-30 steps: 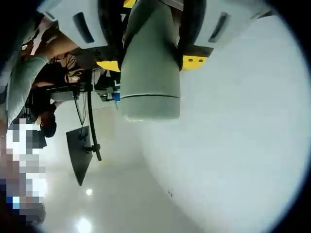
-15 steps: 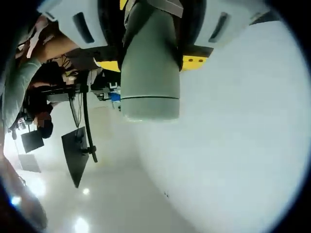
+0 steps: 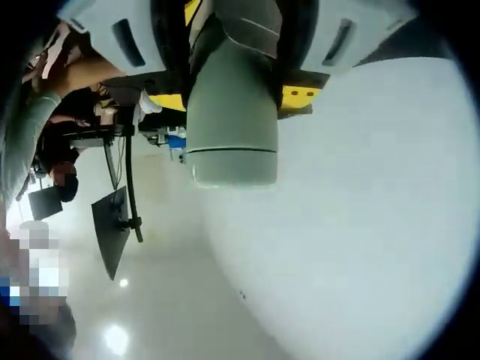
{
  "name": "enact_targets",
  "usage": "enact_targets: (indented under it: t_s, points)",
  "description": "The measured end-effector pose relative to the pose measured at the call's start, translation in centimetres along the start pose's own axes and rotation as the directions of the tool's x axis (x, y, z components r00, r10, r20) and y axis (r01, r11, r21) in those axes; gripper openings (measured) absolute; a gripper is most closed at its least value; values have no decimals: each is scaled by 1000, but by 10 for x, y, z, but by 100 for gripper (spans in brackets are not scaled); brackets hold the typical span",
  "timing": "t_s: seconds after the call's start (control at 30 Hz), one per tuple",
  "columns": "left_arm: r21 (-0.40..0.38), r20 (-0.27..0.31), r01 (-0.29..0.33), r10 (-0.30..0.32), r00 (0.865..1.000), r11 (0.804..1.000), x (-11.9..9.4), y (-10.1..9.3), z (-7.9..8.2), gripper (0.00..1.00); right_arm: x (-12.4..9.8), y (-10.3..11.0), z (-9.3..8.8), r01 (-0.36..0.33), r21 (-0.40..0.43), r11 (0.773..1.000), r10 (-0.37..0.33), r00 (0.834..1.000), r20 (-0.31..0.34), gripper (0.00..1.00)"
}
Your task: Assemble the cup parts correctly, then place the assembled cup into the box.
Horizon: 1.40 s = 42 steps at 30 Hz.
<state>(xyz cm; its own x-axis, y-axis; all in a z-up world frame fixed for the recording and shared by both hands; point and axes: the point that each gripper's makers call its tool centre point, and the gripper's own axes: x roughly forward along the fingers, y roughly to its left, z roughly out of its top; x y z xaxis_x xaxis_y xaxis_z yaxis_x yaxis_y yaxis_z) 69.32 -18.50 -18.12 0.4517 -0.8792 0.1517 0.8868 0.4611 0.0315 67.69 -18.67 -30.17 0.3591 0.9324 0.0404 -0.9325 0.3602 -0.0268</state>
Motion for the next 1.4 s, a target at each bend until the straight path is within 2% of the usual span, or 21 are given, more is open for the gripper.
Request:
enact_targets:
  t_s: [0.03, 0.07, 0.43, 0.5, 0.53, 0.57, 0.6, 0.63, 0.93, 0.97, 1.0, 1.1, 1.23, 1.3, 1.33, 1.37, 1.4]
  points:
    - [-2, -4, 2, -2, 1000, 1000, 1, 1, -2, 40, 0, 0, 0, 0, 1, 1000, 0, 1000, 0, 45]
    - [6, 16, 3, -3, 1000, 1000, 0, 0, 0, 40, 1, -1, 0, 2, -2, 1000, -2, 1000, 2, 45]
    - [-7, 8, 21, -20, 1000, 1000, -1, 0, 1, 40, 3, -3, -1, 3, -3, 1000, -3, 1000, 0, 45]
    - [-12, 28, 16, -16, 999, 1000, -1, 0, 5, 40, 3, -2, -1, 4, -3, 1000, -4, 1000, -1, 45]
    - [-39, -26, 17, -18, 999, 999, -2, -1, -2, 39, 3, -3, -1, 5, -4, 1000, -5, 1000, -1, 45]
    - [62, -22, 20, -19, 1000, 998, -1, 1, -1, 40, 3, -2, -1, 4, -7, 1000, -4, 1000, -4, 45]
    - [39, -8, 3, -3, 1000, 999, -3, 0, -2, 40, 3, -3, -1, 7, -2, 1000, -7, 1000, -3, 45]
    - [24, -18, 18, -18, 1000, 1000, -2, -4, -3, 39, 3, -3, -1, 3, -4, 1000, -3, 1000, -4, 45]
    - [11, -2, 18, -18, 1000, 1000, -4, -1, 1, 39, 3, -7, -1, 7, 2, 1000, -7, 1000, -1, 45]
    - [39, -80, 38, -35, 996, 999, -5, -5, -11, 39, 2, -7, -3, 6, 4, 1000, -6, 1000, -11, 45]
    - [52, -6, 4, -3, 1000, 999, -3, -3, -2, 38, 2, -8, -2, 9, 4, 1000, -9, 1000, 0, 45]
    - [32, -23, 18, -17, 1000, 999, -5, -5, -3, 38, 3, -4, -3, 8, 2, 1000, -8, 1000, -5, 45]
    - [31, -14, 31, -31, 999, 999, -7, -7, -3, 39, 4, -5, -3, 9, 0, 1000, -9, 1000, -4, 45]
    - [27, -8, 19, -19, 1000, 999, -9, -6, 0, 37, 5, -3, -3, 8, -1, 1000, -8, 1000, -4, 45]
    - [-23, 98, 21, -19, 995, 1000, -12, -7, 18, 35, 5, -5, -3, 9, -1, 1000, -9, 1000, -3, 45]
    - [-60, 142, 34, -25, 990, 998, -15, -4, 30, 32, 5, -5, -3, 9, -1, 1000, -9, 1000, -2, 46]
    - [-71, 170, 31, -18, 985, 997, -19, -1, 39, 30, 7, -7, 4, 32, -25, 999, -31, 999, 34, 45]
